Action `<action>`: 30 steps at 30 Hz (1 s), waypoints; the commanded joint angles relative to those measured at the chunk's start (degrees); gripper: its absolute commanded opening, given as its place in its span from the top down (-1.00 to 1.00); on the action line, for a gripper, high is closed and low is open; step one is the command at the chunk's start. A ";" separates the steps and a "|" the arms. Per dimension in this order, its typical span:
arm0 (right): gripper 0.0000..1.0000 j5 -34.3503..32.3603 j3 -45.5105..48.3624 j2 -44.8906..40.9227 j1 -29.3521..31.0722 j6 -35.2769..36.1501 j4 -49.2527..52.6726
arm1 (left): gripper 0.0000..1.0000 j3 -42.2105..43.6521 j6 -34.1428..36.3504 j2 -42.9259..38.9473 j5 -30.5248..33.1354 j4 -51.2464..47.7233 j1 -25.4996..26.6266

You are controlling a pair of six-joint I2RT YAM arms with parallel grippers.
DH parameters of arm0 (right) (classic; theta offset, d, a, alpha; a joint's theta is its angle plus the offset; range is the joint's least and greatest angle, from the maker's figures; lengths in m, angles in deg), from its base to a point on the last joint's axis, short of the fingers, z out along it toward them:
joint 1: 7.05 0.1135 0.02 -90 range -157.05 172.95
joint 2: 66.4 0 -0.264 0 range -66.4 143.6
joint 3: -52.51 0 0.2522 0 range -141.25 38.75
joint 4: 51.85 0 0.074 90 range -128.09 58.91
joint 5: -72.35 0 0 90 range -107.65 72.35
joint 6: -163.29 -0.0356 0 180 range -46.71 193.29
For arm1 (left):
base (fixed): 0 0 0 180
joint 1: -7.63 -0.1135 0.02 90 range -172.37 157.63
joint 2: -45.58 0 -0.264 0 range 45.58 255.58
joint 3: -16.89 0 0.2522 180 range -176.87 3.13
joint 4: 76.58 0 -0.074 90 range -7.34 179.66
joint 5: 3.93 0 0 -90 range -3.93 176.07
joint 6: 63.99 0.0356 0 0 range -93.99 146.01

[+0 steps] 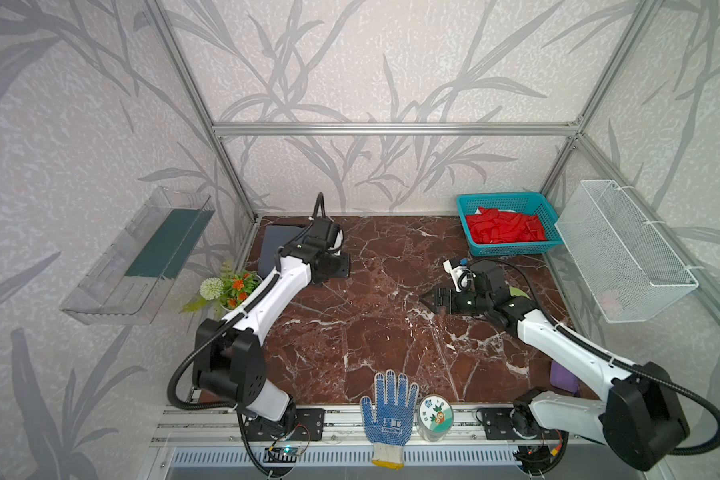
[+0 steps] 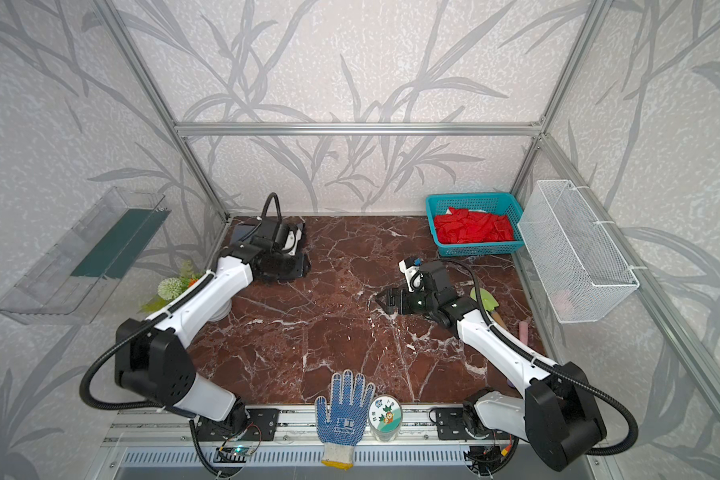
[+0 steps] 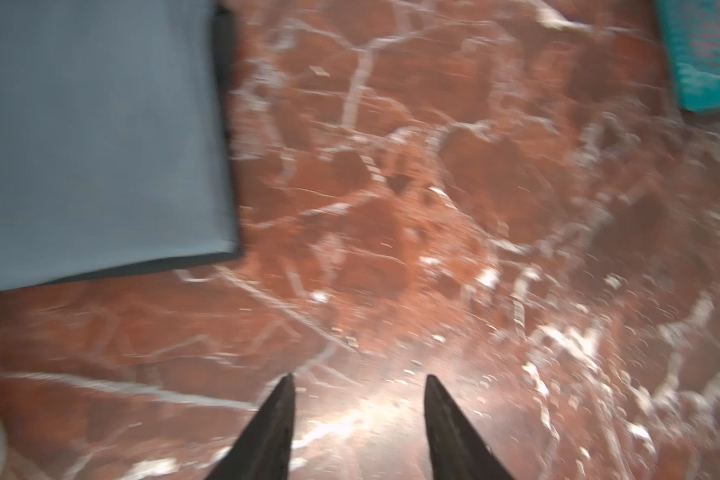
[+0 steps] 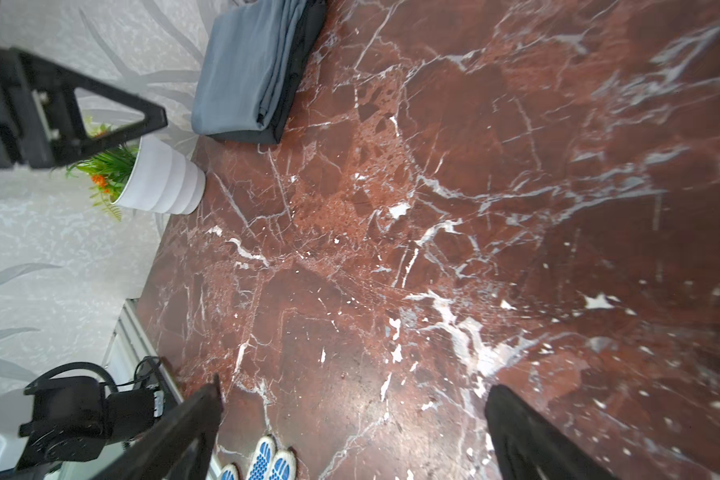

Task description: Fold and stack the t-shirts

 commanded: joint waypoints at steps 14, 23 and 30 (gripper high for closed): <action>-0.99 -44.08 23.33 -39.06 -4.41 12.65 -1.07 | -0.98 34.44 -4.70 -38.53 40.04 11.61 10.05; -0.99 -45.76 34.33 -30.68 -10.18 22.49 -25.00 | -0.98 44.36 2.72 -32.59 55.70 35.69 4.41; -0.98 -39.31 32.90 -13.54 -12.45 25.70 -42.78 | -0.98 49.07 5.62 -18.35 42.97 59.52 -8.91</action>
